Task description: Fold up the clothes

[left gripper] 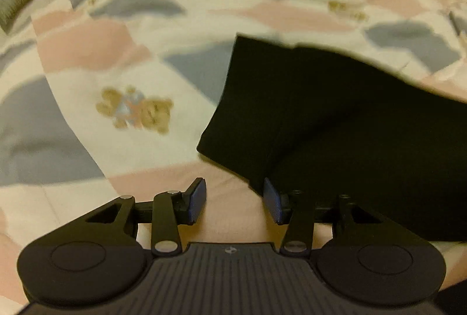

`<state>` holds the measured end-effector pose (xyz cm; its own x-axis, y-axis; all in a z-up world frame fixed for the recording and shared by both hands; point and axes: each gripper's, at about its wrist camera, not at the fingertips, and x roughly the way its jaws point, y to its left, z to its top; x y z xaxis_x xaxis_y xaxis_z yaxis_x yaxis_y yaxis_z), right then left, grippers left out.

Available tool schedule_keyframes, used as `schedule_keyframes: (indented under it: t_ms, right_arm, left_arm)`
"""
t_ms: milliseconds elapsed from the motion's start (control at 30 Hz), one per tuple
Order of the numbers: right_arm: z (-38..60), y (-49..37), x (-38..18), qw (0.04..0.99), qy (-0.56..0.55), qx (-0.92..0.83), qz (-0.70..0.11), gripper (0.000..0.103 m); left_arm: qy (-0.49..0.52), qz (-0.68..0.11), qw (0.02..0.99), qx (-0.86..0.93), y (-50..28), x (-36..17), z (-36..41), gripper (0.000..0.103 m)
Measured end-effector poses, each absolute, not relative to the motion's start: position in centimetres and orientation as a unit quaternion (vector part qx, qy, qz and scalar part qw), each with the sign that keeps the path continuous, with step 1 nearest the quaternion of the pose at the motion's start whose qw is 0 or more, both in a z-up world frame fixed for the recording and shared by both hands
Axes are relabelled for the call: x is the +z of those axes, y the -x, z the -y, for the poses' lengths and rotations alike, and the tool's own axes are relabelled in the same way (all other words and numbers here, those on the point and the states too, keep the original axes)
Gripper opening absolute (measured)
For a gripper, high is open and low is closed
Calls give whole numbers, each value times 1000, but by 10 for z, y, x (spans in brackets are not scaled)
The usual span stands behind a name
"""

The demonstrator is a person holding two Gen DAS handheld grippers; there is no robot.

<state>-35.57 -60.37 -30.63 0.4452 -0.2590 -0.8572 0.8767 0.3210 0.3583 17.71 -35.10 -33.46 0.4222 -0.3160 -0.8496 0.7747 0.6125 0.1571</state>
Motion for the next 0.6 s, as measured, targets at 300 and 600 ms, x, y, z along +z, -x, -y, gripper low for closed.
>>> schedule_keyframes:
  t_ms: [300, 600]
  right_arm:
    - [711, 419, -287, 747, -319, -415, -410, 81]
    - [803, 423, -328, 773, -349, -284, -448, 77]
  left_arm:
    - [-355, -348, 752, -434, -170, -279, 418, 60]
    - [-429, -274, 591, -625, -76, -315, 551, 54]
